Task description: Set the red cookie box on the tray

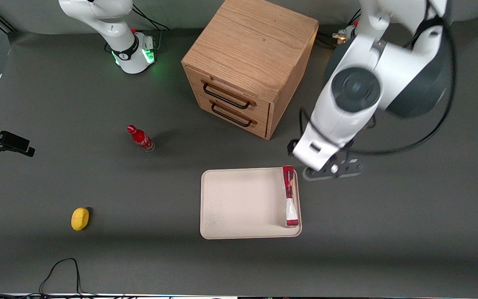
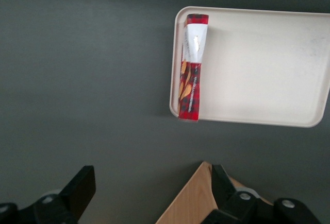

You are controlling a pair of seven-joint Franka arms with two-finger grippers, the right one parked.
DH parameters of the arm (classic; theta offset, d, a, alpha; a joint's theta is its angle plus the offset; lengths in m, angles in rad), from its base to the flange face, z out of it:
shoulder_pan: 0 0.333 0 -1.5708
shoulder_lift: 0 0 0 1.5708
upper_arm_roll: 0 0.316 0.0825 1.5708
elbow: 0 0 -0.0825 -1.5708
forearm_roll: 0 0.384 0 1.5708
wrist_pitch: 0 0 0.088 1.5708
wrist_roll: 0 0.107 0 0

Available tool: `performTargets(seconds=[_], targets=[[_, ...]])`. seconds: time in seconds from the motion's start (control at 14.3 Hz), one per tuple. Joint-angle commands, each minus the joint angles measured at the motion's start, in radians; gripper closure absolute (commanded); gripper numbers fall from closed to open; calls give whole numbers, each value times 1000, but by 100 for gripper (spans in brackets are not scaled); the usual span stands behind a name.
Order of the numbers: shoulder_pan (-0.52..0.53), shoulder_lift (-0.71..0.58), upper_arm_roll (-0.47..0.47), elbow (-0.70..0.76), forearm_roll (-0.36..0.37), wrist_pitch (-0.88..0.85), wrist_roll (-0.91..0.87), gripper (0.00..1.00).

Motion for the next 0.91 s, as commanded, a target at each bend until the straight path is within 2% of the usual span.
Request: performTargets(seconds=[0.0, 0.21, 0.49, 0.84], targets=[[19, -85, 10, -58, 8, -49, 11, 0], [117, -169, 10, -106, 3, -100, 164, 0], [271, -327, 8, -303, -4, -45, 372, 0], [389, -364, 10, -401, -6, 33, 535, 0]])
